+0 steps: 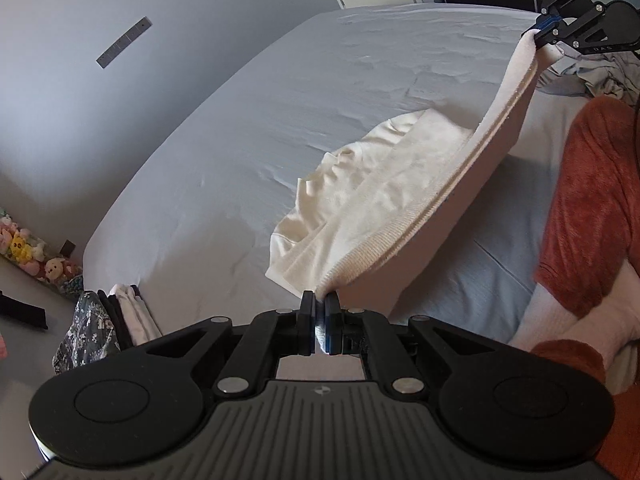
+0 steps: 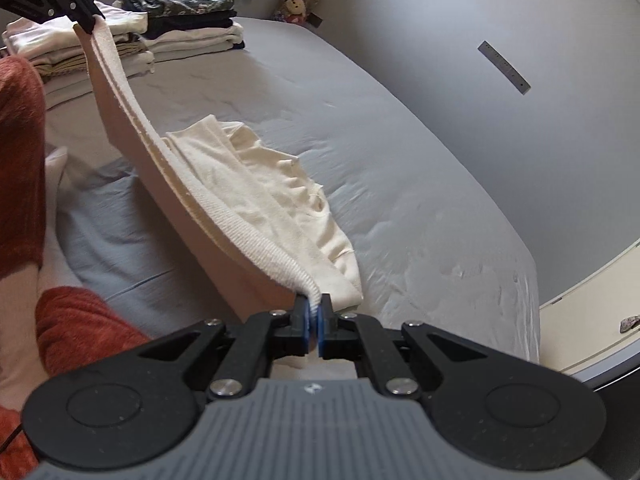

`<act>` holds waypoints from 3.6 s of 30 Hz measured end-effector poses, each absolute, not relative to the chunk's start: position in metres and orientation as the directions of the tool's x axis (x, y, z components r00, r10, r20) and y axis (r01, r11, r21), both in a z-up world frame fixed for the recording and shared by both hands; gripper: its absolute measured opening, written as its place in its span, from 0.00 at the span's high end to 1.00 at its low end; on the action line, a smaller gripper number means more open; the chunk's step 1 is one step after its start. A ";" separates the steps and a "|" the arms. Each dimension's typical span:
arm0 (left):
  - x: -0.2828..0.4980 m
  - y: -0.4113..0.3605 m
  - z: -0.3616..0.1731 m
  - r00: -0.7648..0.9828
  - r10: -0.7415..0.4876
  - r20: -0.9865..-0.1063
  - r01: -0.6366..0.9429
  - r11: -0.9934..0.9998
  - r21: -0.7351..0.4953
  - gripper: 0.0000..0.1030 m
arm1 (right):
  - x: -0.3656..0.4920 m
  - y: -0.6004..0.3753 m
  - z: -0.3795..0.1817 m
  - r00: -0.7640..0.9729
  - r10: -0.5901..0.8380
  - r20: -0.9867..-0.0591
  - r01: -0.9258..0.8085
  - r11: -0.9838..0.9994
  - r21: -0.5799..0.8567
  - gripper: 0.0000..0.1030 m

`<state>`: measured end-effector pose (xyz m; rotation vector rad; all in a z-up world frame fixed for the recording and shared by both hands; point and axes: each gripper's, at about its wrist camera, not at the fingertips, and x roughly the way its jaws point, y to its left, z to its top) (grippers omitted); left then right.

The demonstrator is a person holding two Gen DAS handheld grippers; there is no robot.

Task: Fold clothes
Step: 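Lift the hem with both grippers and fold it toward the collar, then lower the hem onto the sweater and open both grippers, then grasp the folded sweater edge with both grippers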

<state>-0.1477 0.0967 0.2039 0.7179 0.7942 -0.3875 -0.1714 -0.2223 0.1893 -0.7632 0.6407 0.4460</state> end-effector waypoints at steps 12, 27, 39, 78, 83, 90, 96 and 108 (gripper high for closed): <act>-0.010 0.105 0.161 0.613 -0.039 -0.789 0.531 0.760 0.375 0.95 | -0.046 -0.206 0.156 0.724 0.092 -0.684 -0.533 0.703 -0.470 0.96; 0.143 0.125 0.039 0.474 -0.040 -0.880 0.482 0.848 0.221 0.95 | 0.123 -0.194 0.033 0.644 0.074 -0.761 -0.517 0.775 -0.362 0.96; 0.155 0.160 0.003 0.558 -0.118 -0.822 0.262 0.964 0.040 0.84 | 0.151 -0.214 -0.011 0.670 0.134 -0.730 -0.329 0.935 -0.130 0.75; 0.108 0.177 -0.034 0.663 -0.099 -0.742 -0.082 0.976 -0.204 0.95 | 0.140 -0.287 -0.044 0.762 0.185 -0.621 0.097 0.915 0.392 0.92; 0.103 0.184 -0.024 0.673 -0.087 -0.734 -0.107 0.971 -0.213 0.92 | 0.132 -0.288 -0.038 0.781 0.168 -0.601 0.106 0.913 0.393 0.80; 0.073 0.187 0.003 0.687 -0.042 -0.725 -0.161 0.965 -0.209 0.69 | 0.095 -0.303 -0.014 0.812 0.116 -0.571 0.147 0.907 0.394 0.49; 0.056 0.191 0.000 0.669 -0.031 -0.742 -0.221 0.946 -0.238 0.40 | 0.065 -0.317 -0.018 0.788 0.161 -0.594 0.202 0.844 0.497 0.31; 0.044 0.172 -0.021 0.582 -0.037 -0.812 -0.199 0.962 -0.187 0.46 | 0.042 -0.308 -0.035 0.709 0.229 -0.667 0.204 0.839 0.505 0.42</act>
